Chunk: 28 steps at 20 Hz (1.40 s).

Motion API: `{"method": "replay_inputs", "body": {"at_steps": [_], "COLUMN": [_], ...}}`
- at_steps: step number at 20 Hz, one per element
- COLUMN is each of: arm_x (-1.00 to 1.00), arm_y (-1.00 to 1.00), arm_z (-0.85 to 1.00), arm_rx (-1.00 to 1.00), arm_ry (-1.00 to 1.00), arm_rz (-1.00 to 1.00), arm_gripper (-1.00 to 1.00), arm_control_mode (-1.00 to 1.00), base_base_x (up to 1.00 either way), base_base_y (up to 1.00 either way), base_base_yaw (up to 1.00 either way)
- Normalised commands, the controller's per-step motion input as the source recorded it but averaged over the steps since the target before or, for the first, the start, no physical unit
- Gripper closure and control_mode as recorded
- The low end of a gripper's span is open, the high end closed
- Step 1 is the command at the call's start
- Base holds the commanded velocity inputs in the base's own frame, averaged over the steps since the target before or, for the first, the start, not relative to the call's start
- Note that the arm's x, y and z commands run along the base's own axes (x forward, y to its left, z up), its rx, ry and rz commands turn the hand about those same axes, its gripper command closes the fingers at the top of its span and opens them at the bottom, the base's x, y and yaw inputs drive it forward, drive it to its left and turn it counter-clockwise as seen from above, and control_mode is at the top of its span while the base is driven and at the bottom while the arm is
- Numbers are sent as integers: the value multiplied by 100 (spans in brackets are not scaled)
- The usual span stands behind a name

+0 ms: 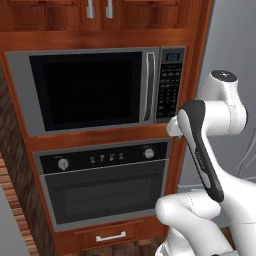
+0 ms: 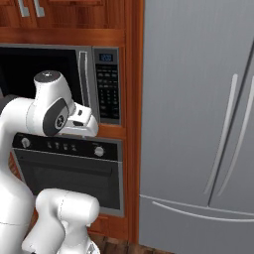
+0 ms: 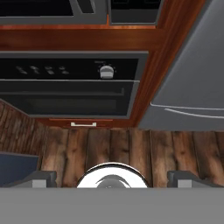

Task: The microwave is finished heating the steak and avocado. Take the bowl containing the food and place it on the dining counter.

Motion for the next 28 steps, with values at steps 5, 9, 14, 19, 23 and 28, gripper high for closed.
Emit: {"method": "replay_inputs", "body": {"at_steps": [5, 9, 14, 19, 23, 28], "arm_x": [0, 8, 33, 53, 83, 73], "arm_y": [0, 5, 36, 53, 16, 5], "arm_z": [12, 45, 47, 29, 9, 0], "arm_rx": [1, 3, 10, 3, 1, 0], "arm_ry": [-10, -25, -26, -31, -24, -10], "arm_rz": [0, 0, 0, 0, 0, 0], "arm_gripper": [-100, -100, -100, -100, -100, -100], "arm_control_mode": [-100, -100, -100, -100, -100, -100], "base_base_x": [0, 0, 0, 0, 0, 0], "base_base_y": [0, 0, 0, 0, 0, 0], "base_base_yaw": [0, 0, 0, 0, 0, 0]}}
